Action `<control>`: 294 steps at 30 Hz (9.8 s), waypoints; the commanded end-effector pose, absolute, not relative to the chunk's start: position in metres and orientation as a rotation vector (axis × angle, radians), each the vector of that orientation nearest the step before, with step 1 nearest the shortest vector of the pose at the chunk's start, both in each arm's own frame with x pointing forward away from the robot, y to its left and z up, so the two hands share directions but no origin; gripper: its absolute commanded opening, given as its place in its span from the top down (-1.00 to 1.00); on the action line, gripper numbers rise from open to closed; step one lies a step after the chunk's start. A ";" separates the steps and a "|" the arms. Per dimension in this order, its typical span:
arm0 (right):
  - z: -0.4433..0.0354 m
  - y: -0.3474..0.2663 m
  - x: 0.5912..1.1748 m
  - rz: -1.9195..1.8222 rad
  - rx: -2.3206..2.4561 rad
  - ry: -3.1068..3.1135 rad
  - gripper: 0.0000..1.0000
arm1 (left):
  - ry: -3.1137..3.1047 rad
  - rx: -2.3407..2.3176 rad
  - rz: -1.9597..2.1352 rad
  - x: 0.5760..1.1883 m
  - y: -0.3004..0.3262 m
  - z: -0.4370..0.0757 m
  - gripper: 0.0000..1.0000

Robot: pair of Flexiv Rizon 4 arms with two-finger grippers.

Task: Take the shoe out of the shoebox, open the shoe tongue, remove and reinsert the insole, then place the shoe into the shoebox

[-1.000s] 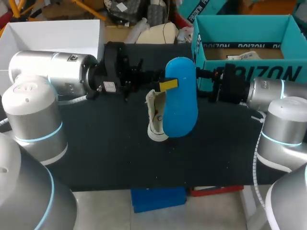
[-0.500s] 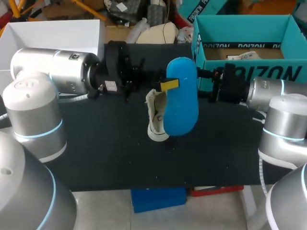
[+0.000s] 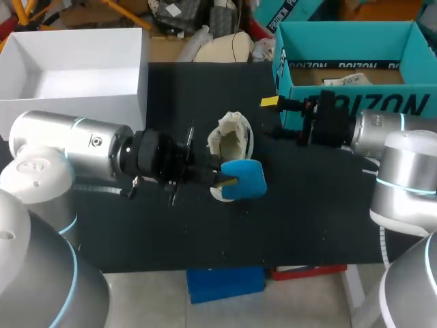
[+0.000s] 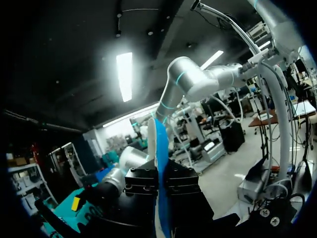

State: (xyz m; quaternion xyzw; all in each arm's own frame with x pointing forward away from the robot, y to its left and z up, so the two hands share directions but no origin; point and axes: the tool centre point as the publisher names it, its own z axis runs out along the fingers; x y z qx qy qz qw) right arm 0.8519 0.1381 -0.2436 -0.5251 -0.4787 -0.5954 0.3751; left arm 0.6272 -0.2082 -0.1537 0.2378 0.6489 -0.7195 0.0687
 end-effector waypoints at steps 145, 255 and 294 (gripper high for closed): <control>-0.270 0.197 0.847 -1.217 -1.276 -1.481 1.00 | 1.172 1.710 -0.604 0.769 -0.169 -0.256 -1.00; -0.270 0.197 0.847 -1.217 -1.276 -1.481 1.00 | 1.944 2.143 0.225 0.927 -0.199 -0.192 -1.00; -0.270 0.197 0.847 -1.217 -1.276 -1.481 1.00 | 1.716 2.101 0.000 0.764 -0.168 -0.221 -1.00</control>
